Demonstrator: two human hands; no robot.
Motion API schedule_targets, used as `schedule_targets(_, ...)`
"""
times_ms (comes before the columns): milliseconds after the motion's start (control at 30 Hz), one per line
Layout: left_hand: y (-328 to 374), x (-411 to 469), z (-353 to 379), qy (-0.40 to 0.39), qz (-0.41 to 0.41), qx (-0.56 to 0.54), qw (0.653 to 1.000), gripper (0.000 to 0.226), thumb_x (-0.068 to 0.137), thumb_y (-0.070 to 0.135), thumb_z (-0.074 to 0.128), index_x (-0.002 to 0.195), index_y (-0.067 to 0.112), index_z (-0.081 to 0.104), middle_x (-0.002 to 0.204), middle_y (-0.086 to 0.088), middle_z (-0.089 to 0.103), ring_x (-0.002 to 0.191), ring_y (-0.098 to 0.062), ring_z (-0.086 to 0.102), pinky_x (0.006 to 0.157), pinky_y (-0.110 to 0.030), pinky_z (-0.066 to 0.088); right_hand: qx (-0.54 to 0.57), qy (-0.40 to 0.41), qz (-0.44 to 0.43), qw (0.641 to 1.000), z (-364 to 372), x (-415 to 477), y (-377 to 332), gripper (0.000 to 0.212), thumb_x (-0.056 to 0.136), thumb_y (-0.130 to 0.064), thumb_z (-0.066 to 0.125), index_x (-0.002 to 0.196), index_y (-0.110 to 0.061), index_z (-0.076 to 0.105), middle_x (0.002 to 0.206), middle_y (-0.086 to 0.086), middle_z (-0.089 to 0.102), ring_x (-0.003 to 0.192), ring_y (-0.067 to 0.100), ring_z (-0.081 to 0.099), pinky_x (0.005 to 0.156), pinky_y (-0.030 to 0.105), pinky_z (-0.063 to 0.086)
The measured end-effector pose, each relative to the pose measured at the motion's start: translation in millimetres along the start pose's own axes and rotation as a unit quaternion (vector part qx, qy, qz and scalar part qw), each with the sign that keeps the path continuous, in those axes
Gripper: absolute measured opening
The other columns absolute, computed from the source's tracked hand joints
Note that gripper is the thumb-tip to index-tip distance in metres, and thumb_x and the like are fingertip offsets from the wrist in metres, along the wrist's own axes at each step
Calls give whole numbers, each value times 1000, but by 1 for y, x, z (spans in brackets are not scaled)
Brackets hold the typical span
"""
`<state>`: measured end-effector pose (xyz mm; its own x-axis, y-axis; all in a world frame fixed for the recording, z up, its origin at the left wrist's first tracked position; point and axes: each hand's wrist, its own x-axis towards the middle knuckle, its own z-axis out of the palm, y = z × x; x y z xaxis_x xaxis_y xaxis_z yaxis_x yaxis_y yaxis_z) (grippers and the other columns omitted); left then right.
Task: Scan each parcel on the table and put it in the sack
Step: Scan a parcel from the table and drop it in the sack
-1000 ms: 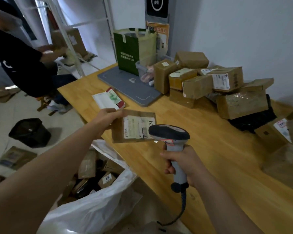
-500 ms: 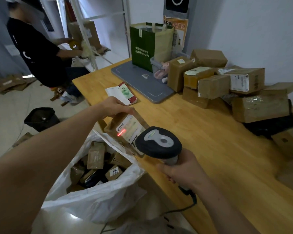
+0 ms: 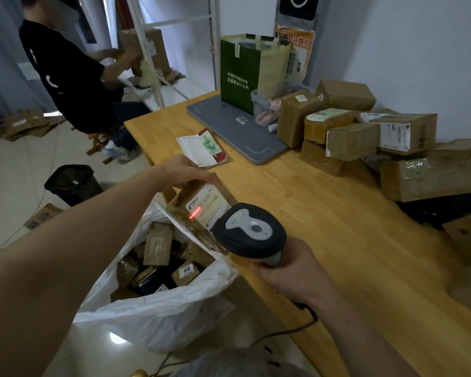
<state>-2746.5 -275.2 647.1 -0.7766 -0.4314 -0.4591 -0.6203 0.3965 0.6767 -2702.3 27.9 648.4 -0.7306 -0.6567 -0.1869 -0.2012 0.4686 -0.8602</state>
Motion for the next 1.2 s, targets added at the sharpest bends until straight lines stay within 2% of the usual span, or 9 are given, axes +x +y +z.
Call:
schedule_targets(300,-14,-4,-7,9,-18,-26,999,51,68,37,82,109,10,66,108,-7,66,105,-23,61,95,-40,51,6,-22,0,1000,8,4,-6,24,79,-11,71,83,-29,56,65,-7,60,58,3,57,56,18,45)
schedule_targets(400,-31,-11,-14,27,-32,-50,998,66,61,42,84,116,11,63,115,-6,62,110,-25,58,99,-44,49,22,-30,14,999,14,11,-6,25,77,-12,74,82,-29,55,56,-10,62,50,-2,57,51,16,44)
schedule_targets(500,-70,-19,-24,71,-68,-75,992,67,69,45,80,120,9,58,117,-7,60,110,-26,58,99,-44,48,47,-38,49,997,25,19,-2,20,76,-14,75,88,-20,60,49,-12,59,43,1,55,48,19,44)
schedule_targets(667,-153,-31,-25,124,-143,-87,978,39,79,41,75,95,10,58,96,-10,63,91,-24,61,85,-37,51,72,-54,99,991,46,37,2,18,78,-11,74,90,-6,61,48,-2,59,41,11,55,47,24,46)
schedule_targets(733,-180,-33,-17,156,-165,-93,969,36,81,36,73,98,8,58,93,-9,62,89,-23,58,77,-34,48,82,-57,110,989,53,44,2,15,79,-9,73,85,-5,60,47,0,58,40,12,54,47,24,47)
schedule_targets(900,-207,-28,3,142,-241,-43,959,94,76,53,74,145,7,31,139,-19,44,126,-36,44,100,-48,43,106,-18,139,984,49,51,5,21,79,-5,71,63,-4,57,42,2,56,37,15,51,47,25,46)
schedule_targets(933,-205,-19,10,134,-231,-23,963,95,76,55,73,146,7,29,140,-19,42,127,-37,42,101,-48,42,116,-3,147,982,44,50,7,22,79,-4,71,61,-3,58,43,4,56,37,15,51,49,27,47)
schedule_targets(1033,-159,3,39,141,-98,-4,985,54,88,39,67,128,7,49,130,-11,53,111,-24,52,92,-35,43,201,62,180,961,23,40,17,11,81,0,69,75,6,62,47,10,53,37,19,48,55,36,49)
schedule_targets(1200,-29,31,117,111,35,47,992,64,92,36,62,145,9,39,146,-17,37,117,-32,53,97,-42,43,404,226,185,867,-31,9,46,14,82,3,67,95,2,64,53,12,52,40,21,44,52,34,51)
